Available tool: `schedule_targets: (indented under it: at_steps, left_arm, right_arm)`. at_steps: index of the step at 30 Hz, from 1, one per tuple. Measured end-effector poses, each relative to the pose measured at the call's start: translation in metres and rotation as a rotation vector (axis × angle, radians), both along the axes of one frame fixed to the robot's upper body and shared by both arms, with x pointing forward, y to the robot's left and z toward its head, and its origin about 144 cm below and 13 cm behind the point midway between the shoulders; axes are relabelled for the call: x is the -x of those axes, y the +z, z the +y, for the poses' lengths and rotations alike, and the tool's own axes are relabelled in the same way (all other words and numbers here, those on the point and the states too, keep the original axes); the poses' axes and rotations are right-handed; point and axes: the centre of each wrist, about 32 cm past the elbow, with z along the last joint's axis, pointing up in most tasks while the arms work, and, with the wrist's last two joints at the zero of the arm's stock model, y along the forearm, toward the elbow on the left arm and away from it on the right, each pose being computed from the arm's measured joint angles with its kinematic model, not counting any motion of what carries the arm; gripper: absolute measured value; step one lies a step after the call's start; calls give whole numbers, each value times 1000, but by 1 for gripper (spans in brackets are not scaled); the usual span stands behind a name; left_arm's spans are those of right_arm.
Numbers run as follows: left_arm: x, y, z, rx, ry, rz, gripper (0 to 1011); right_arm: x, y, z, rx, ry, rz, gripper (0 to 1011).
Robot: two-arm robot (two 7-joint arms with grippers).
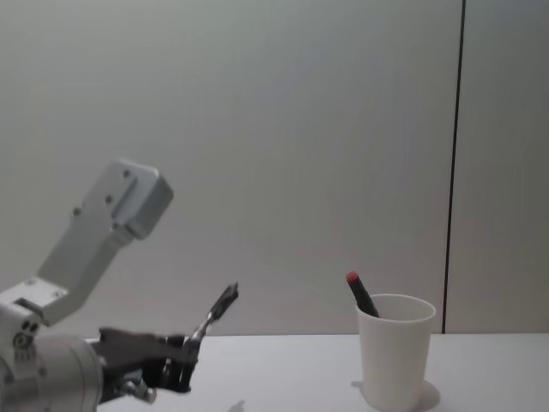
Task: Place the pen into the pen holder.
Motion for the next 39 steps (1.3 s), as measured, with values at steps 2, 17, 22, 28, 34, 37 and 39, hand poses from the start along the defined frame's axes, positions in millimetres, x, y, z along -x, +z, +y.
schedule_targets:
  at_steps: [2, 17, 22, 28, 34, 37, 39]
  left_arm:
    - [1, 2, 1, 3, -16, -34, 131]
    - [-1, 13, 7, 59, -185, -258, 131]
    - [-4, 16, 8, 84, -250, -307, 131]
    - [-9, 19, 9, 118, -338, -352, 131]
    - [-16, 21, 8, 158, -431, -380, 131]
    - [-20, 21, 8, 177, -474, -388, 131]
    - [-22, 21, 7, 186, -500, -389, 131]
  right_arm:
    - [0, 0, 0, 0, 0, 0, 1001]
    - [0, 0, 0, 0, 0, 0, 1001]
    - [0, 0, 0, 0, 0, 0, 1001]
    - [0, 0, 0, 0, 0, 0, 1001]
    - [0, 0, 0, 0, 0, 0, 1001]
    - [0, 0, 0, 0, 0, 0, 1001]
    - [0, 0, 0, 0, 0, 0, 1001]
